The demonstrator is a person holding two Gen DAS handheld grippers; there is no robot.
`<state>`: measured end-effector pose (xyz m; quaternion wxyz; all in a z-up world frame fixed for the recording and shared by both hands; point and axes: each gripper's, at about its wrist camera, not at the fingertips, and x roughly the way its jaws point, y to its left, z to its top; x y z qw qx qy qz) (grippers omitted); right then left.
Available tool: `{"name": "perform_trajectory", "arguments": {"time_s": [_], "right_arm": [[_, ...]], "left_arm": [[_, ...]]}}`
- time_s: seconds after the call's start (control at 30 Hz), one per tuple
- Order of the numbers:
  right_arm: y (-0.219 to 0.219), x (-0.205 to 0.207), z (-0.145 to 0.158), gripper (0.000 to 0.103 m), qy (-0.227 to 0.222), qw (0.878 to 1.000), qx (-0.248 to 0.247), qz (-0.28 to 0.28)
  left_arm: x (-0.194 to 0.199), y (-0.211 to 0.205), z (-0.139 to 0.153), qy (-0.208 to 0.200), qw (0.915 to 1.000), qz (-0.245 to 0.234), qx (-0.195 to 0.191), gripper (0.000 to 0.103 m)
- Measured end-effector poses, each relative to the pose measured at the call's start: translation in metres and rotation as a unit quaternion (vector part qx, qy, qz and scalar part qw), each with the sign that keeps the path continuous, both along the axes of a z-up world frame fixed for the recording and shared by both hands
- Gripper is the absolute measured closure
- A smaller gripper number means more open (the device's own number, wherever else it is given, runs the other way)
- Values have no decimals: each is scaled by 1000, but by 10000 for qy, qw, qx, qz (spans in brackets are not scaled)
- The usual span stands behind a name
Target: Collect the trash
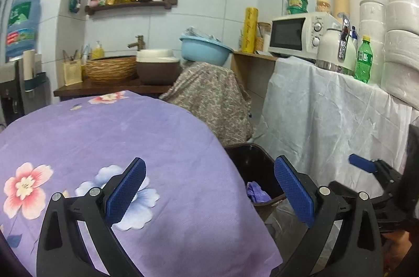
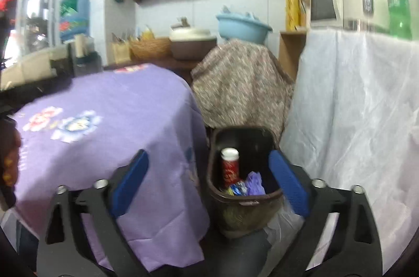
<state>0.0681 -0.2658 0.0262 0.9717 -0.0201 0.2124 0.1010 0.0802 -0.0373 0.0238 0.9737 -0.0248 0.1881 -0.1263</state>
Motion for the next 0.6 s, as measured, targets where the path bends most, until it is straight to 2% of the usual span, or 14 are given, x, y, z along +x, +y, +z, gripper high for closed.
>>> {"name": "perform_trajectory", "arguments": {"time_s": [0.13, 0.33, 0.6], "right_arm": [[17, -31, 16, 6, -443, 9982, -24, 415], [40, -60, 27, 6, -620, 9927, 201, 1010], [48, -75, 27, 6, -792, 9906, 142, 1104]], "left_arm": [[-22, 5, -1, -181, 9993, 266, 184, 6], [-52, 7, -3, -519, 9969, 499, 302, 6], [-71, 14, -8, -601, 9953, 692, 314, 6]]}}
